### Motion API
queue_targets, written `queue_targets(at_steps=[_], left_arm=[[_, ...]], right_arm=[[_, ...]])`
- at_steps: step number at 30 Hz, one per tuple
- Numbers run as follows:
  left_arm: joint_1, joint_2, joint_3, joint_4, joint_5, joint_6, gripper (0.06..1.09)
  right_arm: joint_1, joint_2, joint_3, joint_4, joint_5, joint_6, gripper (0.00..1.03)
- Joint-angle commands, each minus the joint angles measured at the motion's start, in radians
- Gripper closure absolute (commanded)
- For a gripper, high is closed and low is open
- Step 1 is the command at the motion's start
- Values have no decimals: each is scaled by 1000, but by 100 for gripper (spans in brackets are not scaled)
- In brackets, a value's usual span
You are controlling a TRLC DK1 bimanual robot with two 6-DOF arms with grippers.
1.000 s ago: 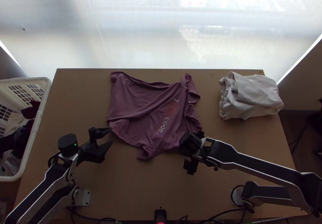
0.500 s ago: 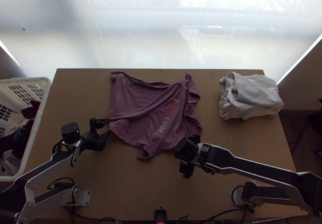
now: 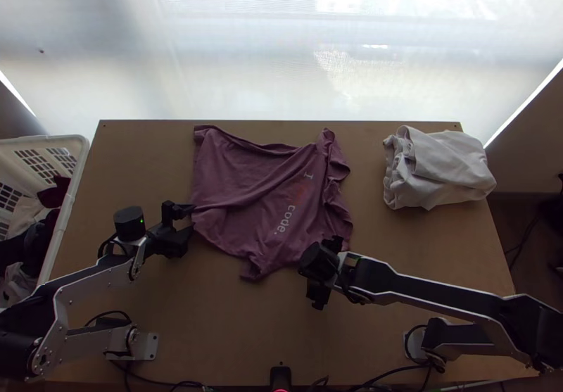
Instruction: Fold the t-shirt
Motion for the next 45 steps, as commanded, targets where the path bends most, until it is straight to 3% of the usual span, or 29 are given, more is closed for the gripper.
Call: queue_targets(at_steps=[1,9,11,12,16,19,21,26,30,34,36,41,45], left_arm=[[-34,78,32,32,-18,-8,20],[-60,119,58,41,-29,-16,20],[-60,127,61,45,-32,-14,24],[-60,125,63,45,-30,-14,32],[-51,122,69,45,-29,-16,83],[-43,114,66,45,-16,-17,102],[-45,76,61,38,-16,-42,105],[1,-91,66,-34,13,-77,105],[60,-283,140,-373,21,-125,105],[70,-508,140,-597,21,-137,105],[70,-593,144,-673,19,-154,105],[87,-737,201,-829,14,-274,105],[81,-843,238,-972,8,-307,105]], right_arm=[[-17,74,-15,77,45,-38,17],[-88,86,-60,172,83,-115,19],[-105,88,-69,201,88,-130,27],[-111,86,-70,212,88,-137,32],[-119,89,-86,269,87,-181,55],[-117,111,-90,307,87,-213,84],[-117,126,-92,320,88,-235,100],[-132,59,-90,289,85,-238,100],[-135,-79,-61,131,77,-229,100],[-137,-219,-38,-32,44,-227,100],[-163,-274,8,-138,-12,-202,100],[-272,-319,178,-409,-272,-107,100],[-306,-343,218,-515,-400,-67,100]])
